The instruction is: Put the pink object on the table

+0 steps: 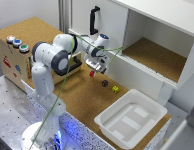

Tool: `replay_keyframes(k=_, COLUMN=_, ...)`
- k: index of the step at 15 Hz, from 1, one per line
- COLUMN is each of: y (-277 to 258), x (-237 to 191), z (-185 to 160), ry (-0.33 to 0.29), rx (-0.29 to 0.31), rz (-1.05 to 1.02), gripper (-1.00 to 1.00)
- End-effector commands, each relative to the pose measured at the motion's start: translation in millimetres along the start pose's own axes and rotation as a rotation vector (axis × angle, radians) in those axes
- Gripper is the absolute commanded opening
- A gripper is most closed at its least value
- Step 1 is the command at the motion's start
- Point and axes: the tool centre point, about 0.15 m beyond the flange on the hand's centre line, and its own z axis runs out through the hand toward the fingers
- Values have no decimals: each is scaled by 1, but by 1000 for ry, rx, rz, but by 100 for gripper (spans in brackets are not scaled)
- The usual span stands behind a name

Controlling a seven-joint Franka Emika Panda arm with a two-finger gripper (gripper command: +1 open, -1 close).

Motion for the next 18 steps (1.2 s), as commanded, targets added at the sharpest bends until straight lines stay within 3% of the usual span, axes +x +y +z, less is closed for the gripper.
replay_keyframes(k=1, y=-7, x=26, z=24, ry=-28, rx=46, rz=47, gripper=-100)
replay_keyframes(k=6, y=-19, x=32, z=35, ry=3, rx=68, rz=60, gripper=-100)
replay_keyframes(k=7, y=-20, x=31, z=34, ry=0, rx=71, rz=67, gripper=100)
replay_keyframes(k=11, y=-23, x=17, z=8, ry=42, rx=49, rz=82, gripper=100)
replay_keyframes(k=18, y=-23, x=17, z=8, ry=42, rx=49, rz=82, gripper=100)
